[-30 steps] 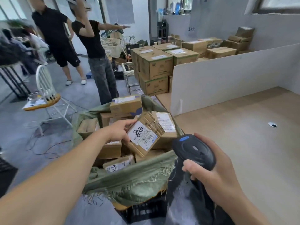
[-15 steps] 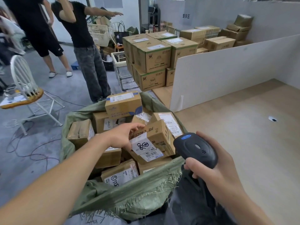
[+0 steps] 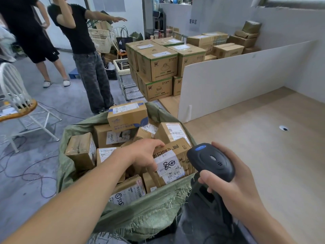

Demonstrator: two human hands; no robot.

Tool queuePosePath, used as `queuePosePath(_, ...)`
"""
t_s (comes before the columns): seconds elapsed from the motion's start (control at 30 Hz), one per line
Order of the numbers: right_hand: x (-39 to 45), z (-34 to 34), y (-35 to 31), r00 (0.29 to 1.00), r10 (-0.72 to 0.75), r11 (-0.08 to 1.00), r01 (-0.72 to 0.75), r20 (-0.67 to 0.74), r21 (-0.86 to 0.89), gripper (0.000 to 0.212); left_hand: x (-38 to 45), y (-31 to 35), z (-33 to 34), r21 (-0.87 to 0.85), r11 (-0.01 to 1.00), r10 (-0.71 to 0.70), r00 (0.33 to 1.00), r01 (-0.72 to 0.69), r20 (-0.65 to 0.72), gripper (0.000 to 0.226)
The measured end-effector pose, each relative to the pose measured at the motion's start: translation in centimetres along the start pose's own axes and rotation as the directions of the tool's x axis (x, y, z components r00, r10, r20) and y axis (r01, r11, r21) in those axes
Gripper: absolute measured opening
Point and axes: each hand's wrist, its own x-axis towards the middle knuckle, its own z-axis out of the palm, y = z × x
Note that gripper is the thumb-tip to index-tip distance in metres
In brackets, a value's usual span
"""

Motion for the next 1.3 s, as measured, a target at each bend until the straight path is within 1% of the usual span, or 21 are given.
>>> queuePosePath(0.13,-0.5,-0.3,-0.4,1.0,0.007,1.0,-0.007,-0.014,0.021,0.06,-0.3,0.8,-0.1,0.18,0.984,0.001,1.0,0.004,-0.031,0.089)
queuePosePath(0.23,-0.8,-0.5,-0.3,1.0,0.013,0.999,-0.013,-0.016,0.033,0.061,-0.1,1.1,1.1,0.253,0.967,-0.019,0.999,0.028,-0.037,0.094)
queuePosePath(0.3,-1.0,-0.6,-0.4,1.0,0.008,0.999,-0.007,-0.015,0.034,0.061,0.3,1.1,1.6,0.222,0.974,-0.015,0.996,0.033,-0.084,0.093)
queuePosePath(0.4,-1.4,-0.7,-0.4,1.0,0.008,0.999,-0.007,-0.016,0.042,0.06,1.1,1.7,2.5,0.152,0.988,0.021,0.987,0.004,-0.162,0.093)
queuePosePath(0.47,-1.5,-0.8,-0.5,1.0,0.006,0.999,-0.005,-0.017,0.045,0.059,1.5,2.3,3.2,0.098,0.995,0.021,0.978,0.0,-0.209,0.088)
queuePosePath(0.53,-1.6,-0.9,-0.6,1.0,0.006,0.999,-0.006,-0.018,0.04,0.059,1.9,2.5,3.9,0.044,0.999,-0.007,0.969,0.019,-0.247,0.079)
queuePosePath(0.63,-1.6,-1.1,-0.5,0.999,0.009,1.0,-0.008,-0.037,0.014,0.059,2.0,1.6,4.6,-0.098,0.994,-0.076,0.96,0.051,-0.271,0.068)
queuePosePath(0.7,-1.6,-1.4,-0.3,0.998,0.01,1.0,-0.01,-0.054,-0.001,0.06,1.8,0.9,4.8,-0.166,0.985,-0.091,0.953,0.043,-0.29,0.068)
queuePosePath(0.83,-1.8,-1.8,0.0,0.997,0.021,1.0,-0.021,-0.073,-0.001,0.061,1.1,0.2,5.0,-0.203,0.979,-0.091,0.944,0.026,-0.317,0.077)
queuePosePath(0.93,-2.2,-2.1,0.3,0.997,0.023,1.0,-0.023,-0.071,0.0,0.062,0.8,0.5,4.7,-0.159,0.987,-0.083,0.934,0.028,-0.347,0.079)
queuePosePath(1.03,-2.8,-2.9,0.6,0.998,0.014,1.0,-0.015,-0.062,-0.012,0.069,0.5,2.3,4.3,-0.067,0.998,-0.029,0.915,0.002,-0.402,0.078)
queuePosePath(1.1,-3.4,-3.9,0.7,0.997,0.024,1.0,-0.024,-0.076,0.003,0.069,0.3,4.3,4.2,0.021,1.0,0.024,0.899,-0.017,-0.436,0.077)
queuePosePath(1.2,-5.0,-5.9,0.6,0.993,0.04,0.999,-0.037,-0.114,0.029,0.073,0.0,7.9,4.3,0.138,0.99,0.097,0.888,-0.039,-0.45,0.077)
queuePosePath(1.3,-7.5,-9.0,0.4,0.987,0.032,0.999,-0.029,-0.156,0.019,0.07,-0.3,12.4,5.0,0.224,0.972,0.165,0.876,-0.068,-0.452,0.077)
